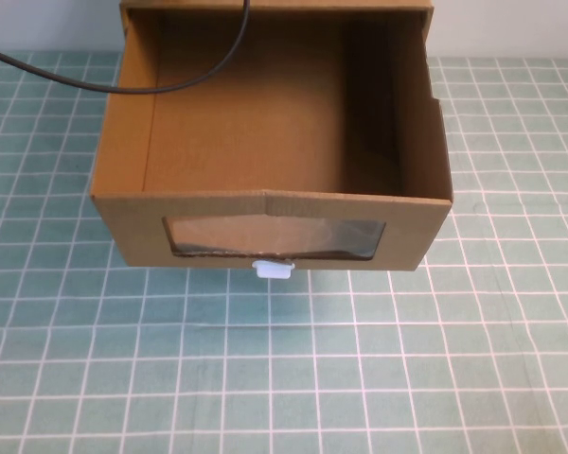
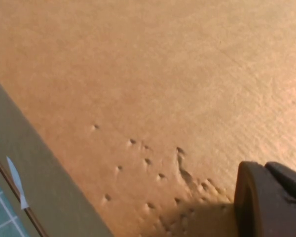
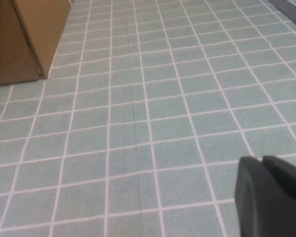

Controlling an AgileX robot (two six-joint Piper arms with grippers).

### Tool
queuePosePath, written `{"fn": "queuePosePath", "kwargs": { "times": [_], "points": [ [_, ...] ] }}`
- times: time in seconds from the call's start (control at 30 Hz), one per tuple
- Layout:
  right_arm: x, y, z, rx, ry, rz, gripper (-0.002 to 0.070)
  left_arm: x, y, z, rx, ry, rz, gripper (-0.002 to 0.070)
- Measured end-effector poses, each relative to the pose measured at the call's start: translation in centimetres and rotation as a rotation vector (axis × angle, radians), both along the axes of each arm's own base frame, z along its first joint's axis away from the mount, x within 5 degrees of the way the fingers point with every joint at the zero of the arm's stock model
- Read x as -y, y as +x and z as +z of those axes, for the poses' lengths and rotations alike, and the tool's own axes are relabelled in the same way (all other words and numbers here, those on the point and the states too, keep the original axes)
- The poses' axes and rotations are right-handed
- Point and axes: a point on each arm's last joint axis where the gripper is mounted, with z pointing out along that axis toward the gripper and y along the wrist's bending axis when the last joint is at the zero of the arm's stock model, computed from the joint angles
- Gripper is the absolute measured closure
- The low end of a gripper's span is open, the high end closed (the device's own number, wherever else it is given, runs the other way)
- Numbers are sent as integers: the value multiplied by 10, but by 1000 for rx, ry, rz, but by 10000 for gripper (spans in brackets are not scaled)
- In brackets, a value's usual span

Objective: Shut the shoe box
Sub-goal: Press the shoe box with left arm, then close the shoe box with your right arm

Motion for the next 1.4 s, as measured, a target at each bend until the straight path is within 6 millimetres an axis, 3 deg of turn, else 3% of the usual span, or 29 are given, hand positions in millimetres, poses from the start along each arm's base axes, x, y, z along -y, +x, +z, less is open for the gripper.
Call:
{"fn": "queuePosePath", "kwargs": {
  "times": [0.37,0.47,0.63,0.9,1.03,1.2,1.3,1.4],
  "points": [
    [-2,3,35,385,161,11,688,1,-1,1,0,11,-8,680],
    [-1,2,39,416,342,-4,687,1,-1,1,-3,9,-7,680],
    [-7,1,59,151,482,-11,687,1,-1,1,-13,0,-2,680],
    [-25,22,129,-407,302,143,687,1,-1,1,-15,0,1,680],
    [-37,54,148,-534,262,306,687,1,-1,1,-16,0,1,680],
    [-54,102,155,-634,280,461,687,1,-1,1,-17,-1,1,680],
    [-75,123,156,-668,254,556,687,1,-1,1,-17,-1,1,680],
    [-108,134,160,-656,218,665,687,1,-1,1,-17,-1,2,680]
  ]
}}
